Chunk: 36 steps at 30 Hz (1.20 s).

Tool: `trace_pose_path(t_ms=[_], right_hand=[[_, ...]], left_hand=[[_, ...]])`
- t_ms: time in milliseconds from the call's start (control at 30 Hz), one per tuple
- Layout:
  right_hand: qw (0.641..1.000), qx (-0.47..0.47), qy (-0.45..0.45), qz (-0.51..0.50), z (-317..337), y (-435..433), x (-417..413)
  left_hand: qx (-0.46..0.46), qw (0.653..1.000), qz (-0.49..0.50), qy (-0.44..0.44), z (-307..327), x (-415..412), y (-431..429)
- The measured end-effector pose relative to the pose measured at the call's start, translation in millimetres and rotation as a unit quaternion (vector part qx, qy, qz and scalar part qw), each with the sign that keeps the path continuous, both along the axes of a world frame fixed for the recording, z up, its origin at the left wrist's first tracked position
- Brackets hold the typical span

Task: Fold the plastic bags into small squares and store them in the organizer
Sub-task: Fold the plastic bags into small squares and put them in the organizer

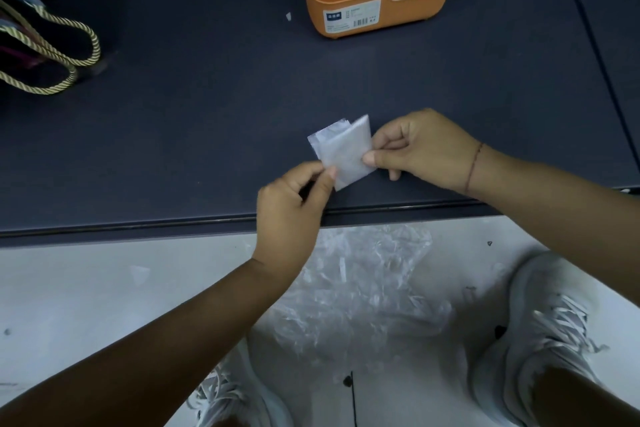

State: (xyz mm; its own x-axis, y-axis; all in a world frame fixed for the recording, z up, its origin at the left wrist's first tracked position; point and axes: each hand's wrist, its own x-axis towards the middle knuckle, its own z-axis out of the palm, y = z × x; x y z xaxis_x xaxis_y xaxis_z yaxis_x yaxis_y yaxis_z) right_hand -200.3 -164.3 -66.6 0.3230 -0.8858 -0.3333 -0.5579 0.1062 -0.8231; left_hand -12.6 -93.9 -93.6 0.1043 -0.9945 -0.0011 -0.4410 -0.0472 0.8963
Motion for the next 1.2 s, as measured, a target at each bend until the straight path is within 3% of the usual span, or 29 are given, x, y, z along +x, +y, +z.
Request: trace_pose_path(t_ms=[100, 167, 267, 333, 433, 667, 867, 933, 1033, 1200], right_hand=[[0.999, 0.017, 0.042, -0.015, -1, -4, 9], [0.997, 0.014, 0.070, -0.017, -2, -6, 14], [0.995, 0.011, 0.093, -0.015, -1, -8, 20], [0.994, 0.012, 0.105, -0.009, 1, -9, 23], [0.994, 0.007, 0.109, -0.015, 3, -7, 21], [0.988, -0.036, 0.140, -0.059, -1, 16, 19], [0.982, -0.001, -0.027, -0.188, -7, 18, 17], [0.980, -0.001, -0.056, -0.193, -9, 19, 15], [0.981, -0.006, -0.094, -0.167, -6, 18, 9], [0.984, -0.006, -0.170, -0.057, 12, 19, -5]], left_hand=[[0.000, 0.998, 0.056, 0.001, 4, 5, -7], [-0.081, 0.989, 0.051, -0.113, 2, 9, -9], [-0.177, 0.940, -0.075, -0.280, -8, 12, -13], [-0.142, 0.908, -0.160, -0.361, -16, 11, -16], [-0.069, 0.876, -0.200, -0.433, -26, 12, -17], [-0.041, 0.871, -0.197, -0.447, -25, 6, -15], [0.007, 0.917, -0.189, -0.350, -14, -11, -1], [0.034, 0.947, -0.173, -0.270, -4, -13, -1], [0.131, 0.979, -0.132, -0.082, 17, -8, -11], [0.226, 0.959, -0.134, 0.105, 41, -1, -33]])
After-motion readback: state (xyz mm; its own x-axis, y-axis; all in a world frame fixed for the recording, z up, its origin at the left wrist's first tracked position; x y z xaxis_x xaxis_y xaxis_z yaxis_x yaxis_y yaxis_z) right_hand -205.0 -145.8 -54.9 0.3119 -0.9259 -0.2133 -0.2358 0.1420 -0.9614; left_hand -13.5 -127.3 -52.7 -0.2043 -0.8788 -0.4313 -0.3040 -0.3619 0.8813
